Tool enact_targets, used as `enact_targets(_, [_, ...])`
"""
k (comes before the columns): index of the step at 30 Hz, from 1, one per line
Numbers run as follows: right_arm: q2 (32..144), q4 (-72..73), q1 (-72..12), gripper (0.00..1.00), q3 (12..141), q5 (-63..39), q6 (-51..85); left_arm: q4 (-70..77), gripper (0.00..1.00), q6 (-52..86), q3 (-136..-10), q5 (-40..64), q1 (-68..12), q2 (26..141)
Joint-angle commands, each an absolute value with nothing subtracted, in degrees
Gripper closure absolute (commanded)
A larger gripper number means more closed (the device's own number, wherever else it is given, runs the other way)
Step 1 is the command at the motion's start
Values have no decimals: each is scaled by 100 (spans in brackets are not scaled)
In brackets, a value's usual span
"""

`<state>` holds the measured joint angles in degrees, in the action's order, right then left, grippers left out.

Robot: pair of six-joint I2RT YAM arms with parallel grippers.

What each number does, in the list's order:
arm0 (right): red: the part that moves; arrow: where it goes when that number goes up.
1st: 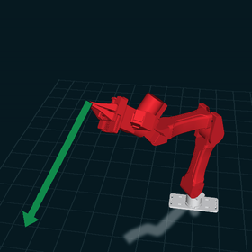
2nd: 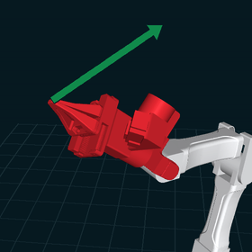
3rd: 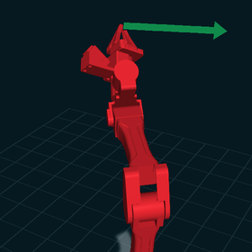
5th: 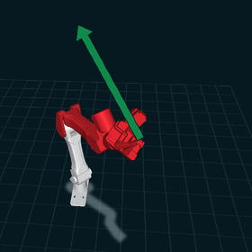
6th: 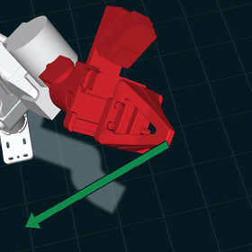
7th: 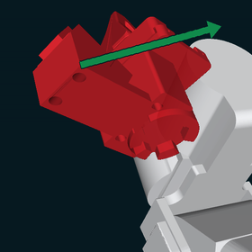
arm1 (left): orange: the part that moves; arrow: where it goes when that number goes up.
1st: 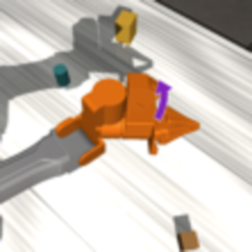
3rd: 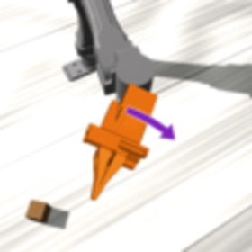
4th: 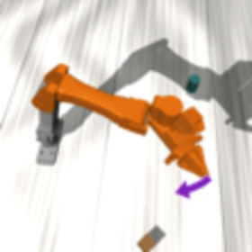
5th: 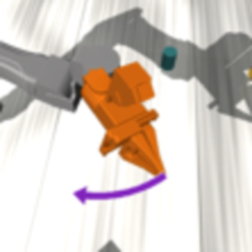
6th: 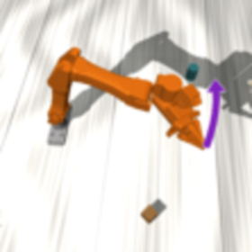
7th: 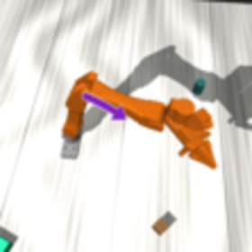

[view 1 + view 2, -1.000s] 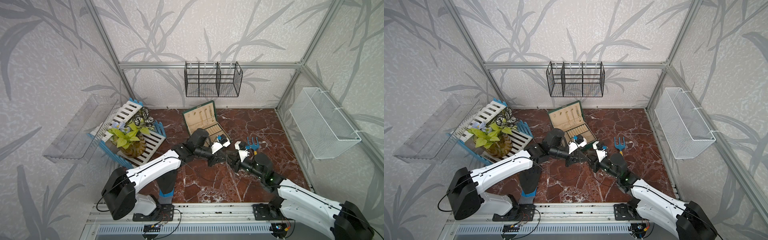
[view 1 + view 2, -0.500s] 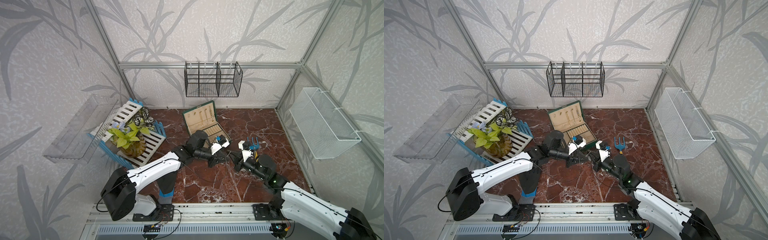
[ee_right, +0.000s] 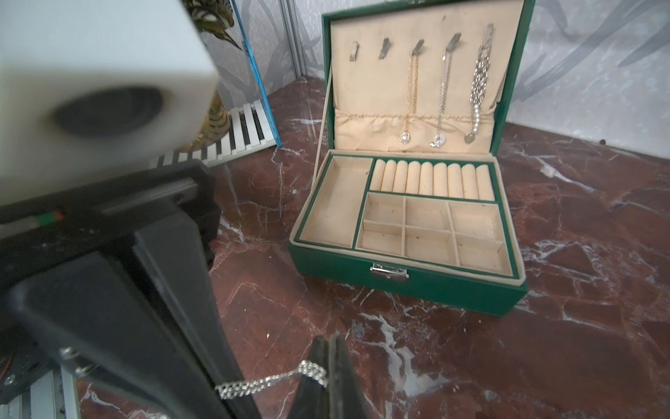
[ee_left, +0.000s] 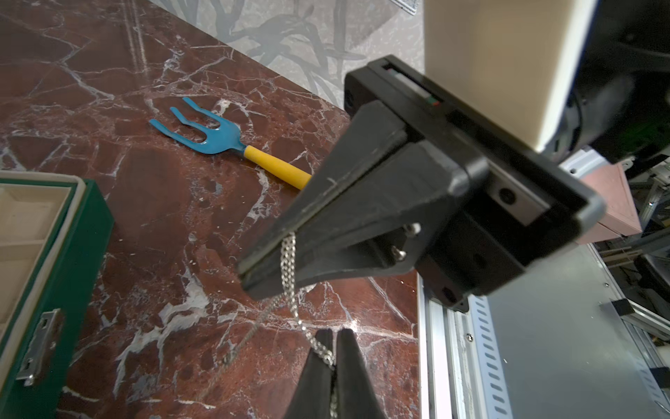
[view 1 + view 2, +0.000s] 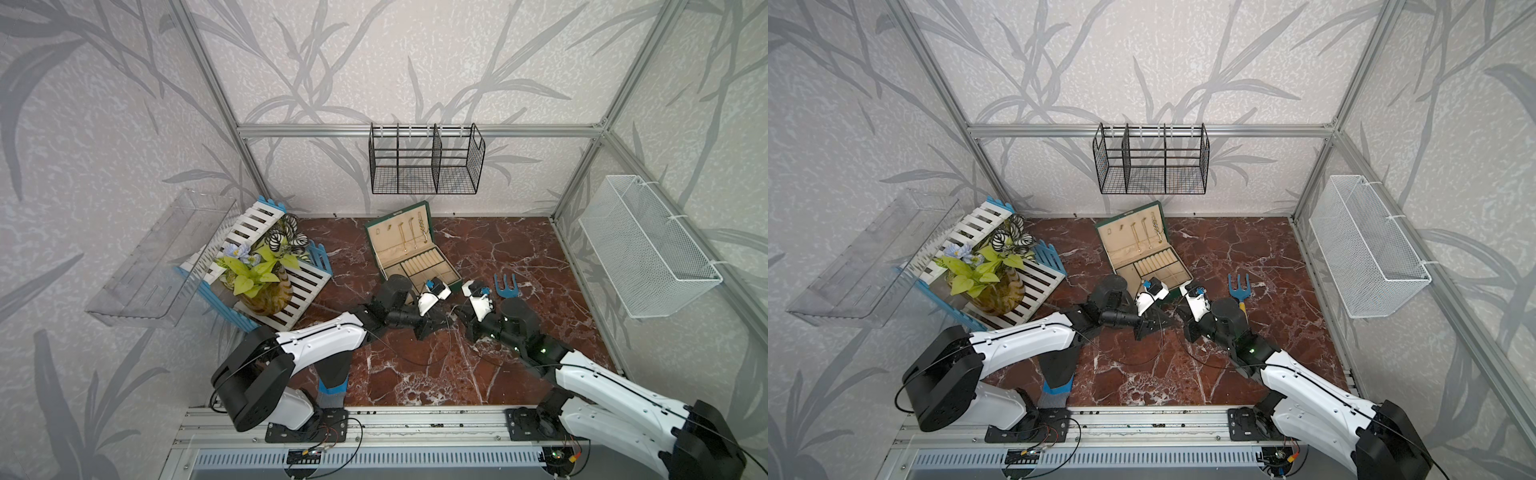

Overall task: Put jewelry chain into jewelry box
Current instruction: Pick up the necklace from the center of the board, then move the jewelry box to the center of the board.

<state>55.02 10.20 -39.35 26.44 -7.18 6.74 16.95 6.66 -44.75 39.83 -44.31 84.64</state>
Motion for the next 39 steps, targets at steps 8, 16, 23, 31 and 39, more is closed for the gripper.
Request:
enact_targets(8, [6288,-625,-3995,100,3606,-22,746,2556,62,945,-4191,3077,-4174,8749])
enact_targets(16, [6701,-1810,-3998,100,4188,764,1293,2186,50,1640,-4081,1599,-4018,7974])
enact_targets(23, [6810,-2241,-3999,100,4399,847,1672,877,32,2910,-3983,-759,-3808,7314])
enact_targets(31, [6860,-2576,-3992,100,4571,777,1982,492,16,3915,-4083,-1069,-3395,7759])
enact_targets(39, [6714,-2562,-3999,100,4535,836,2162,486,10,4141,-4983,-310,-3156,9383])
